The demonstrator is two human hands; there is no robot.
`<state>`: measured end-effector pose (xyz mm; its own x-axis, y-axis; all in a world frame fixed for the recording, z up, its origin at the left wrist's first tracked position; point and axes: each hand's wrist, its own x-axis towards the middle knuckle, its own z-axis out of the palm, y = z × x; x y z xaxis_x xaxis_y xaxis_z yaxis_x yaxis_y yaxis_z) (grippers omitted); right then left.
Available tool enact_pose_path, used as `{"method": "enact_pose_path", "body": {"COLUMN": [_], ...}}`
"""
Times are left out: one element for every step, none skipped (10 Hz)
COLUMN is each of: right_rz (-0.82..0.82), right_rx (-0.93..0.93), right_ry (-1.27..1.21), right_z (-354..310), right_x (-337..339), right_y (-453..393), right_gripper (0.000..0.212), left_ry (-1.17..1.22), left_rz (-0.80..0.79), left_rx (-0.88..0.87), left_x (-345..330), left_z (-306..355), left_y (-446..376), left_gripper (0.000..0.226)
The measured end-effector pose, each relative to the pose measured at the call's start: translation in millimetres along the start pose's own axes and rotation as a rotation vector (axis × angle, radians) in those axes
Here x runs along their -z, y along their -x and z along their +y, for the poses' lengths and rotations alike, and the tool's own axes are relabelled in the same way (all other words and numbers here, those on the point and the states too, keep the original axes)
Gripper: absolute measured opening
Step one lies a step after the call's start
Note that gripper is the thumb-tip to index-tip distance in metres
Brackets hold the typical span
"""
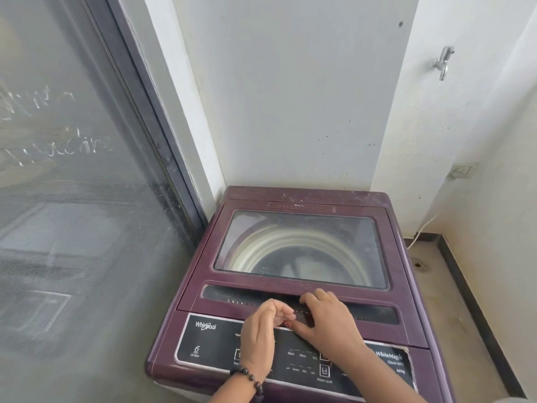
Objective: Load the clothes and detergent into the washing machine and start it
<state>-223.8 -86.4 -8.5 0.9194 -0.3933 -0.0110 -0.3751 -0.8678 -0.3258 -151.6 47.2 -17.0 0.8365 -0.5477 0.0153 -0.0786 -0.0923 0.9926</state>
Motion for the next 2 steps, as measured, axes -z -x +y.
{"method": "enact_pose_path", "body": {"right_rz": [0.138,0.255], "right_rx": [0.068,0.103], "right_ry": [-0.035,-0.031], "right_z": [6,9], "right_x": [3,12], "right_y": [-7,-17], "right_gripper": [0.036,0.025], "left_ry": [-0.169,-0.416], "left_rz": [0.042,0.047], "left_rx": [-0.104,-0.146], "left_x": [-4,-8], "left_z": [5,12], "left_y": [-6,-19], "left_gripper": [0.048,0.049]}}
